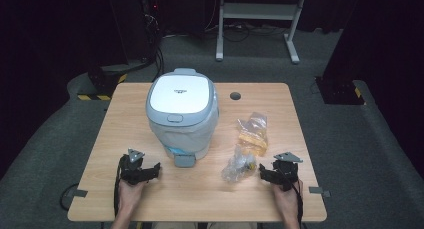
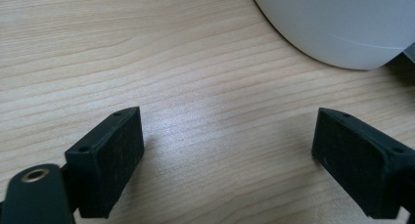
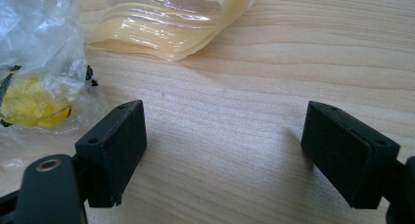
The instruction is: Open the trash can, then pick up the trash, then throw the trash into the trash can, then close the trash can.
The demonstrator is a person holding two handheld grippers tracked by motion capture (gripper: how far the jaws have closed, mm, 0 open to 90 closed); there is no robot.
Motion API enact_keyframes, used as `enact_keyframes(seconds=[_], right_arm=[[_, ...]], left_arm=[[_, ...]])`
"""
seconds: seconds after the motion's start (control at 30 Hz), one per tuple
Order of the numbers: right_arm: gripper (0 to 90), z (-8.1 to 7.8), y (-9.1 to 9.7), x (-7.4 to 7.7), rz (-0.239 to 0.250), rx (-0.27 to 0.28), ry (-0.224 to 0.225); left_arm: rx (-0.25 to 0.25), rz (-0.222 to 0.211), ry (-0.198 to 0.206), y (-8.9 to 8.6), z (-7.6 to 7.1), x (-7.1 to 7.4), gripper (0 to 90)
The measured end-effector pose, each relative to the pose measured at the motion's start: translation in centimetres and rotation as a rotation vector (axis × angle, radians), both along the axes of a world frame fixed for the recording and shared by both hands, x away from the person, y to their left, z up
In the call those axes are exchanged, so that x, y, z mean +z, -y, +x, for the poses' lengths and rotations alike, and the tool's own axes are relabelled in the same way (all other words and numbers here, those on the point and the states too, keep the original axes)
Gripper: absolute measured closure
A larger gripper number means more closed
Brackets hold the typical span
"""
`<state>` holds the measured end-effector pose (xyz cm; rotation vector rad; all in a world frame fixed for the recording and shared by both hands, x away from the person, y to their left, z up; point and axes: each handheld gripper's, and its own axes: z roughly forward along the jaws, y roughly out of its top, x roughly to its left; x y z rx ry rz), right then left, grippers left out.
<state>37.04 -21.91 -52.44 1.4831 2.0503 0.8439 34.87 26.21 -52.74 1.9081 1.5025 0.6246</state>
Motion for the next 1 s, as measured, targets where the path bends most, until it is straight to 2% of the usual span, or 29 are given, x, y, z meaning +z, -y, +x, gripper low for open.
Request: enact_keyframes(seconds=[0.1,0.33,0.83,1.0], right_arm=[[16.7,0.0,0.0,0.0,0.0,0.0,0.0],[16.7,0.0,0.0,0.0,0.0,0.0,0.0],[16.9,0.0,0.0,0.0,0.0,0.001,0.0],[17.2,0.0,0.0,0.0,0.0,0.002,0.001]], left_arm=[[-0.009,-0.024,-0.006,0.0,-0.1,0.1,9.2],[-0.039,-0.061,0.007,0.8,-0.3,0.7,6.8],[-0.112,-0.102,0.033,3.2,-0.1,2.5,5.2],[-0.136,-0.095,0.034,3.9,0.0,2.7,5.2]])
